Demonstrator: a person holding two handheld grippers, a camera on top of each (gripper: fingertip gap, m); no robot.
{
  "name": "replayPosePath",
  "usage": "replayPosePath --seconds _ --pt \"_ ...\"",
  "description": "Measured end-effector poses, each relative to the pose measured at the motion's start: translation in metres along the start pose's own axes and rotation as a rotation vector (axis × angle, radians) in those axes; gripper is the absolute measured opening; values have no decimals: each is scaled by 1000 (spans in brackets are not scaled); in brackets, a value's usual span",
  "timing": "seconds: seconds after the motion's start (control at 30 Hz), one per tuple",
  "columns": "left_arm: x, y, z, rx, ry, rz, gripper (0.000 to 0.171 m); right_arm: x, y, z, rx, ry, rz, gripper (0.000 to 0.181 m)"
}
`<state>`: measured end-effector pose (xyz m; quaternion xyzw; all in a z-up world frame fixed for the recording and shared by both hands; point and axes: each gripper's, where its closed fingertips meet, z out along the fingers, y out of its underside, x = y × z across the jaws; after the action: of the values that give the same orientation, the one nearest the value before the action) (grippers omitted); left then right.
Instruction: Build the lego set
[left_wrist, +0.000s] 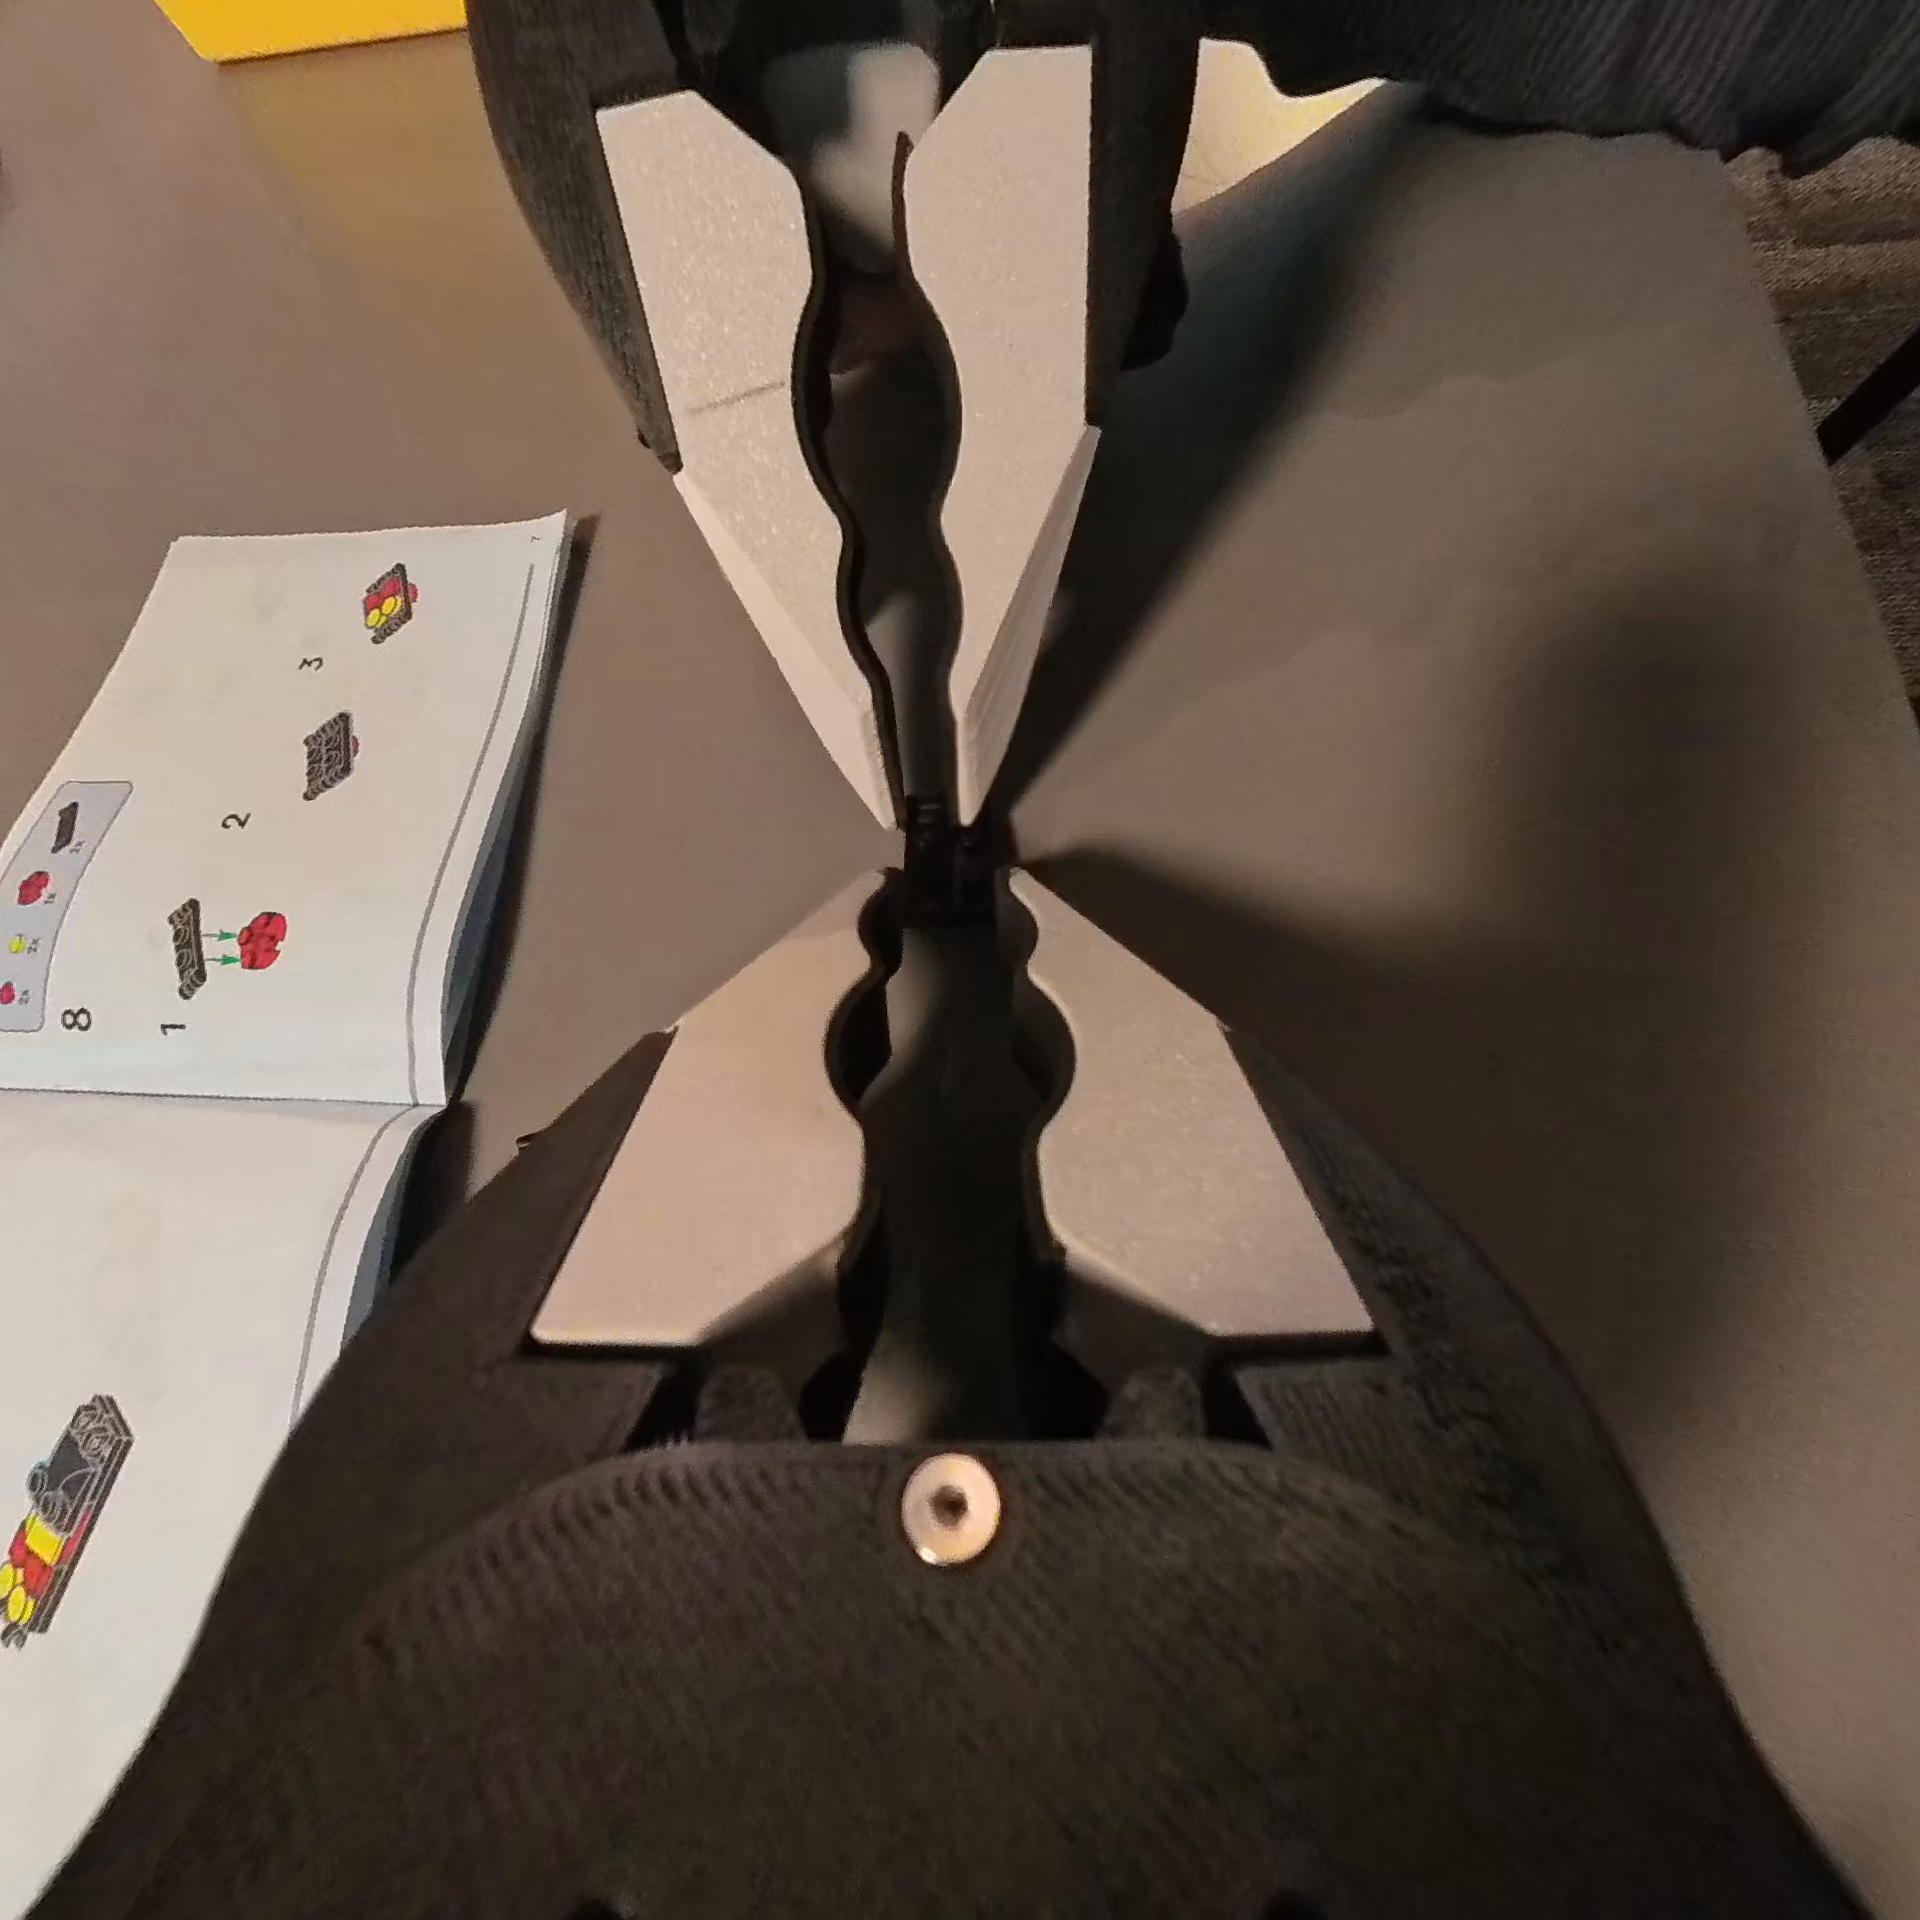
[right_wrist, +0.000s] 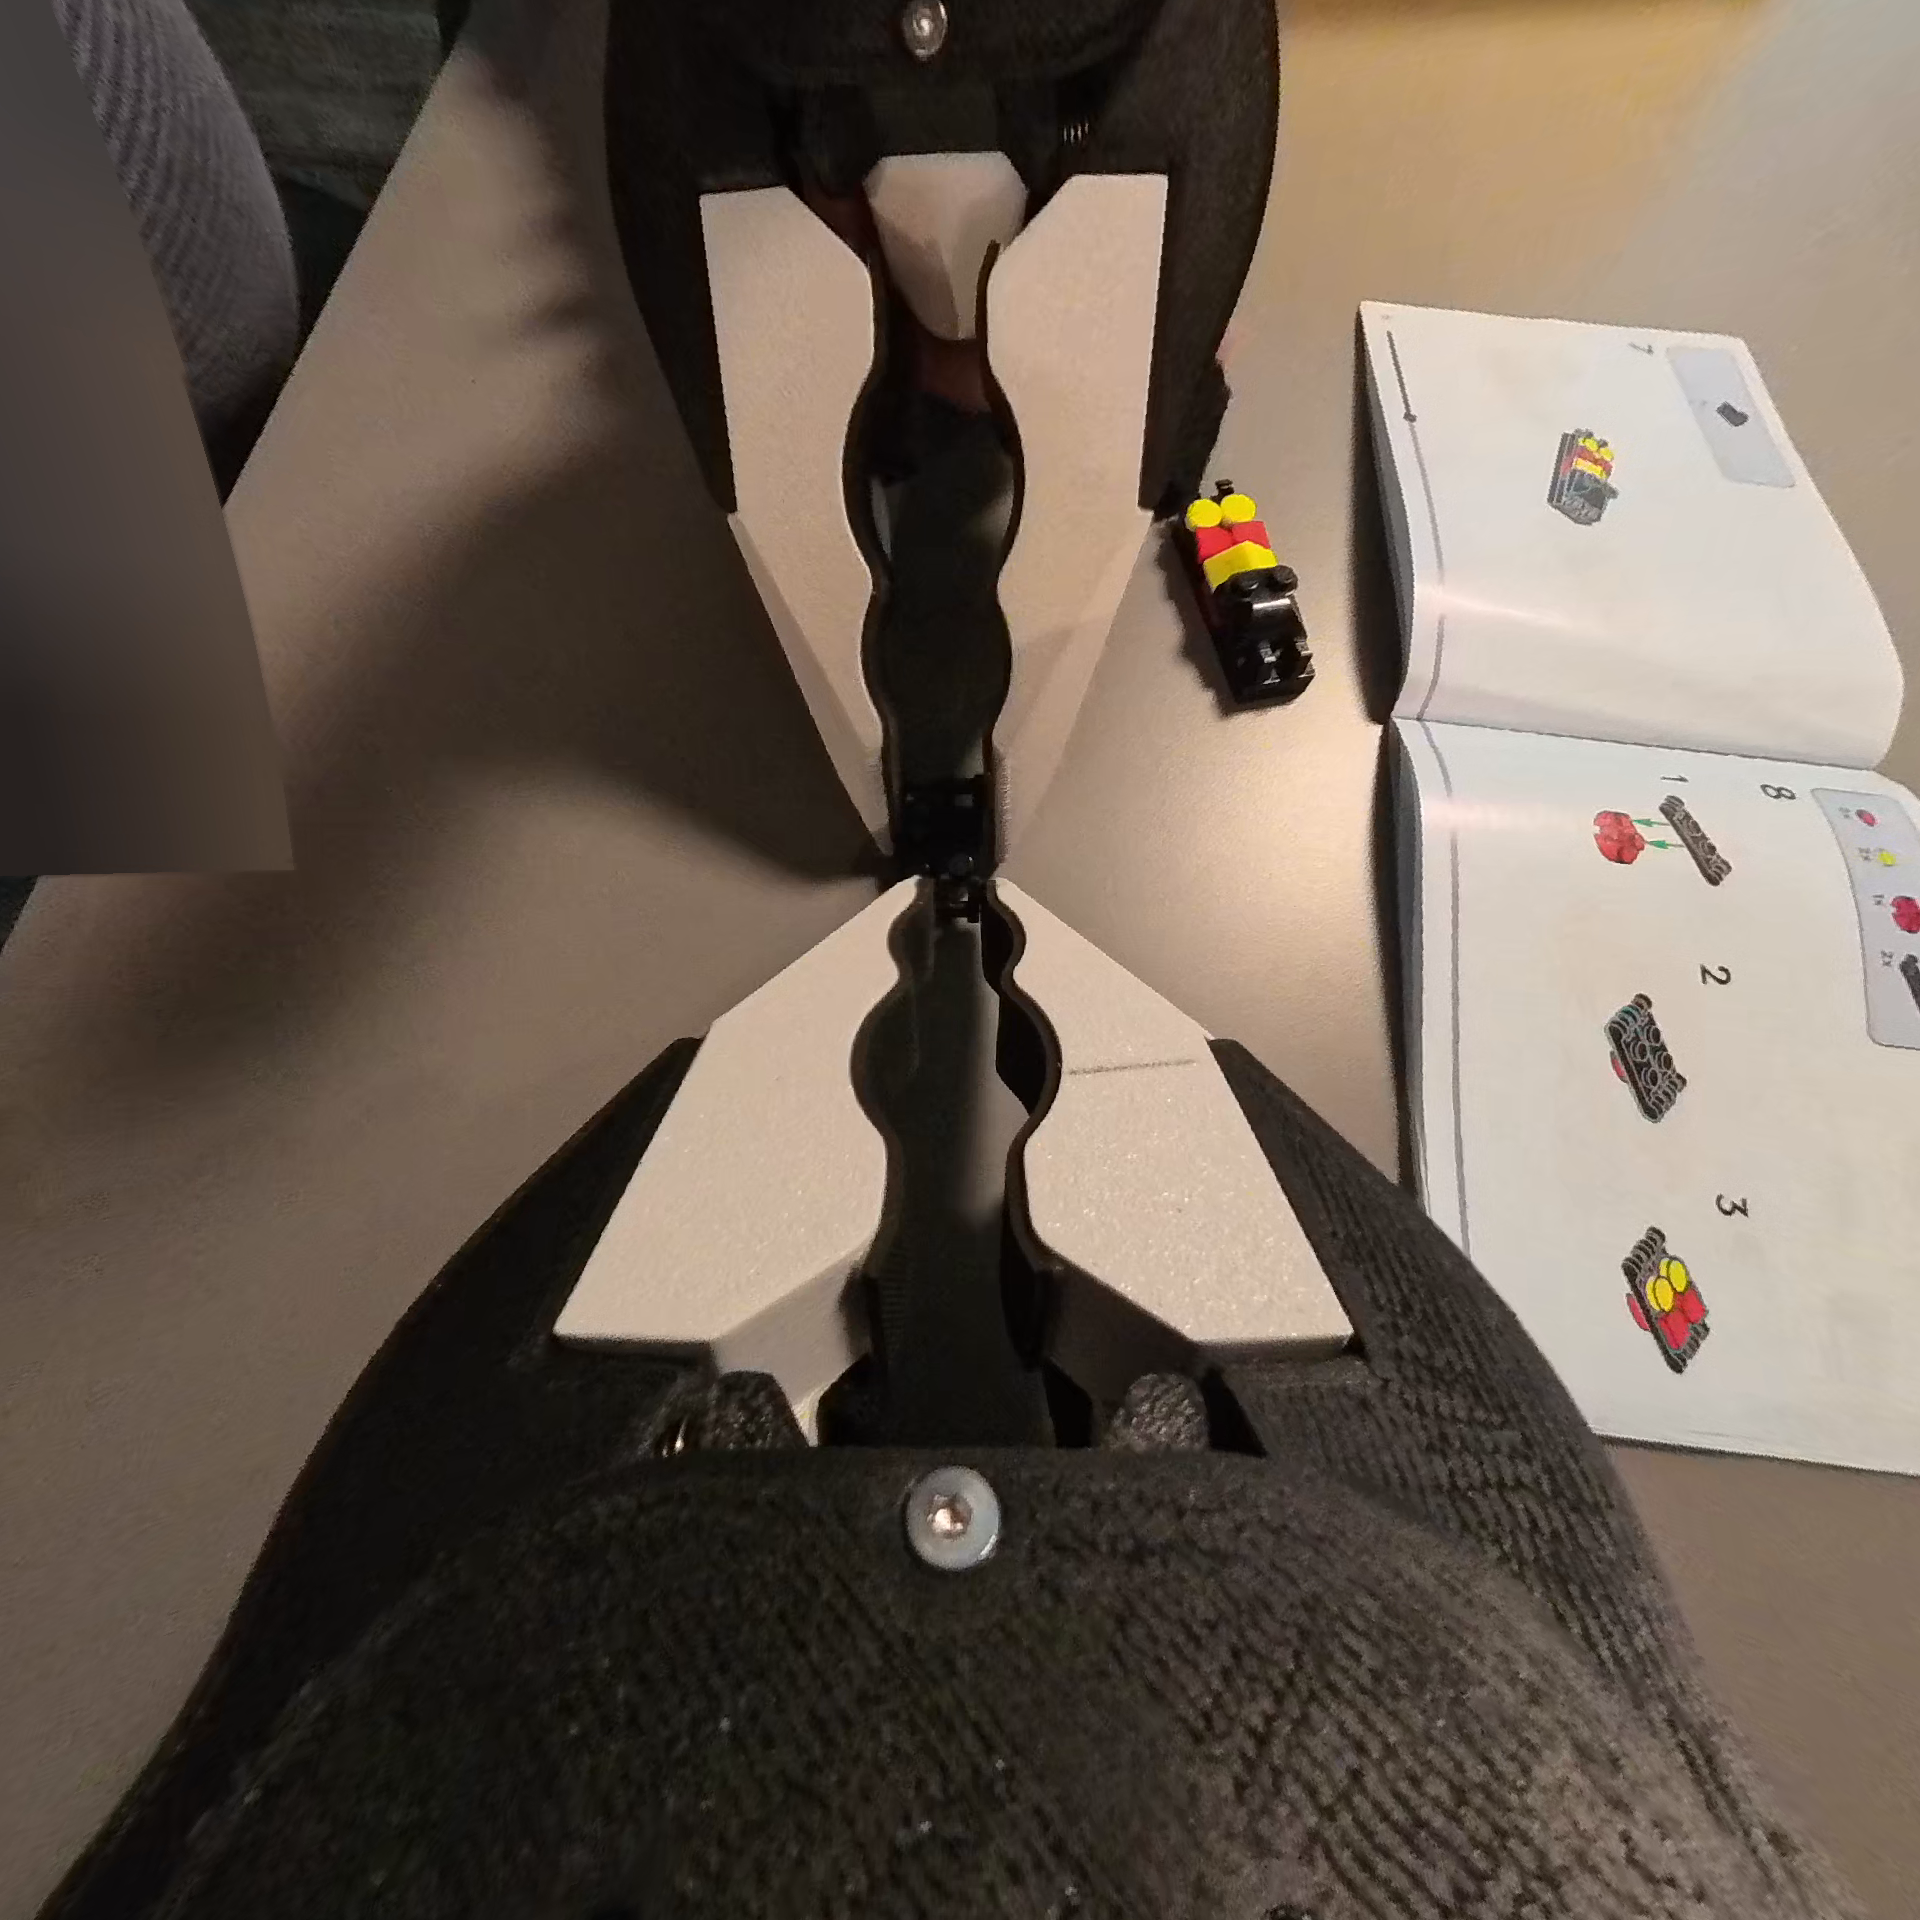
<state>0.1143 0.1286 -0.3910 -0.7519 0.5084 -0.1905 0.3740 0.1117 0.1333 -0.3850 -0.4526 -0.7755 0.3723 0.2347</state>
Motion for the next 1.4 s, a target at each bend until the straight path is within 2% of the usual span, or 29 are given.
replayPosePath --seconds 0.47,0.57,0.77,1.03,1.23,1.33,1.4 --pt "-1 0 0 1 -3 -10 20 0 -2 -6 16 21 -5 12" --pt "-1 0 0 3 0 -7 25 1 -2 -10 26 33 1 13" --pt "1 -2 2 7 22 9 30 3 -6 -18 25 94 -25 23" --pt "7 -3 4 2 77 16 18 -1 -3 -15 -3 119 -44 30" --pt "6 -3 4 -2 72 -15 17 4 0 -12 -95 239 -208 35" --pt "-2 -2 4 -5 34 -48 17 0 -6 -12 -122 283 -309 42" --pt "-8 -1 2 -5 -2 -69 16 1 -2 -10 -190 322 -378 46"
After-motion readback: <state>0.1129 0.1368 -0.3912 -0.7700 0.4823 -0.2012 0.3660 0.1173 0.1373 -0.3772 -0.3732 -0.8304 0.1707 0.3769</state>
